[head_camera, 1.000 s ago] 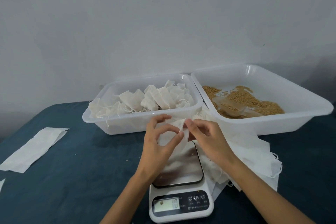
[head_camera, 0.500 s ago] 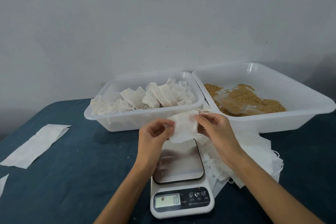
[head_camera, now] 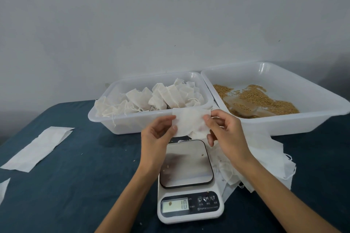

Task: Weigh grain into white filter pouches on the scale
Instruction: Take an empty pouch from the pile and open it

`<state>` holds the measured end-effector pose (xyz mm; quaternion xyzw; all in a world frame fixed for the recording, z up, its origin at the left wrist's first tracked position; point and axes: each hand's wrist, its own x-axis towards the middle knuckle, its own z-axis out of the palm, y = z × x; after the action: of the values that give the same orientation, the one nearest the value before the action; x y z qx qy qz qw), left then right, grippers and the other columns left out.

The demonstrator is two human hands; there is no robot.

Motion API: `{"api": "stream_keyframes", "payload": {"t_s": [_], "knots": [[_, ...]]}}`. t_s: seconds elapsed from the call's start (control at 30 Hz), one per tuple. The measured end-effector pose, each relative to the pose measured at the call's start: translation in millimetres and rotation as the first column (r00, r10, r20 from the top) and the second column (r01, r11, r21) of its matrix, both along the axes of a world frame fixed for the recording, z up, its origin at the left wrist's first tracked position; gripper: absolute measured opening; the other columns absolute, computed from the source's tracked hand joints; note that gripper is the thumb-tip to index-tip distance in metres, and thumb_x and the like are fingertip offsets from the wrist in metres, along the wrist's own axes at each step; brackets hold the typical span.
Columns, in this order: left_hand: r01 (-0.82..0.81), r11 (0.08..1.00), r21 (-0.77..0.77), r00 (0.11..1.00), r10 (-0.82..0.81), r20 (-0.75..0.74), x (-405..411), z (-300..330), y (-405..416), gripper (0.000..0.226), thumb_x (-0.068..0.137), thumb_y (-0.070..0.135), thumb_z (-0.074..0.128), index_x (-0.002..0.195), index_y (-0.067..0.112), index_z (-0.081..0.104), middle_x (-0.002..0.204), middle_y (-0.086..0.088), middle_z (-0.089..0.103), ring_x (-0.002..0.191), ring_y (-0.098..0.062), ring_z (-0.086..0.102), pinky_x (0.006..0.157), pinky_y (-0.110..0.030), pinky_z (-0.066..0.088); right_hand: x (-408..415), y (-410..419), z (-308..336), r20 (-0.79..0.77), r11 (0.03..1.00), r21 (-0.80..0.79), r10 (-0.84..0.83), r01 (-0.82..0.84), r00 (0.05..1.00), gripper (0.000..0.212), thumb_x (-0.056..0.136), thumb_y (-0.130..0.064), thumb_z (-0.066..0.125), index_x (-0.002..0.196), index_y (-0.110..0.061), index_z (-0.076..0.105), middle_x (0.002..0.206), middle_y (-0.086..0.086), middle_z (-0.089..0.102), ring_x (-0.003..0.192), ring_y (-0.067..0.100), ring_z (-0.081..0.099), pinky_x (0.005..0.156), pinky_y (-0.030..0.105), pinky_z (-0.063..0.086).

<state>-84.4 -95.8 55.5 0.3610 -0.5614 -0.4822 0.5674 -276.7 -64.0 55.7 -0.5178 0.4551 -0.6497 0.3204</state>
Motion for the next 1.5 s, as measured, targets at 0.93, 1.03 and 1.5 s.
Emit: {"api": "stream_keyframes", "payload": {"t_s": [0.93, 1.03, 1.5], "knots": [[-0.008, 0.991, 0.133, 0.998, 0.017, -0.068, 7, 5, -4, 0.020, 0.097, 0.003, 0.070, 0.106, 0.016, 0.081, 0.098, -0.009, 0.078, 0.089, -0.028, 0.068, 0.089, -0.051, 0.058, 7, 15, 10, -0.225, 0.998, 0.011, 0.064, -0.063, 0.972, 0.045, 0.097, -0.040, 0.064, 0.058, -0.024, 0.051, 0.046, 0.004, 0.043, 0.046, 0.028, 0.069, 0.038, 0.035, 0.039], [-0.074, 0.997, 0.005, 0.997, 0.074, 0.018, 9, 11, 1, 0.016, 0.096, 0.016, 0.074, 0.110, 0.023, 0.079, 0.104, -0.006, 0.077, 0.092, -0.024, 0.069, 0.079, -0.030, 0.058, 2, 14, 11, -0.226, 0.994, 0.048, 0.103, -0.095, 0.969, 0.049, 0.099, -0.044, 0.060, 0.063, -0.013, 0.046, 0.053, 0.015, 0.038, 0.048, 0.030, 0.070, 0.040, 0.041, 0.036], [0.236, 0.951, -0.200, 0.876, -0.119, 0.467, -8, 10, 28, 0.044, 0.087, 0.007, 0.068, 0.120, 0.036, 0.061, 0.105, 0.014, 0.069, 0.099, -0.014, 0.066, 0.083, -0.030, 0.055, 1, 24, 111, -0.587, 0.860, 0.437, 0.494, -0.263, 0.641, 0.090, 0.078, -0.090, 0.024, 0.102, -0.020, 0.075, 0.094, -0.006, 0.078, 0.055, 0.029, 0.072, 0.052, 0.031, 0.051]]}}
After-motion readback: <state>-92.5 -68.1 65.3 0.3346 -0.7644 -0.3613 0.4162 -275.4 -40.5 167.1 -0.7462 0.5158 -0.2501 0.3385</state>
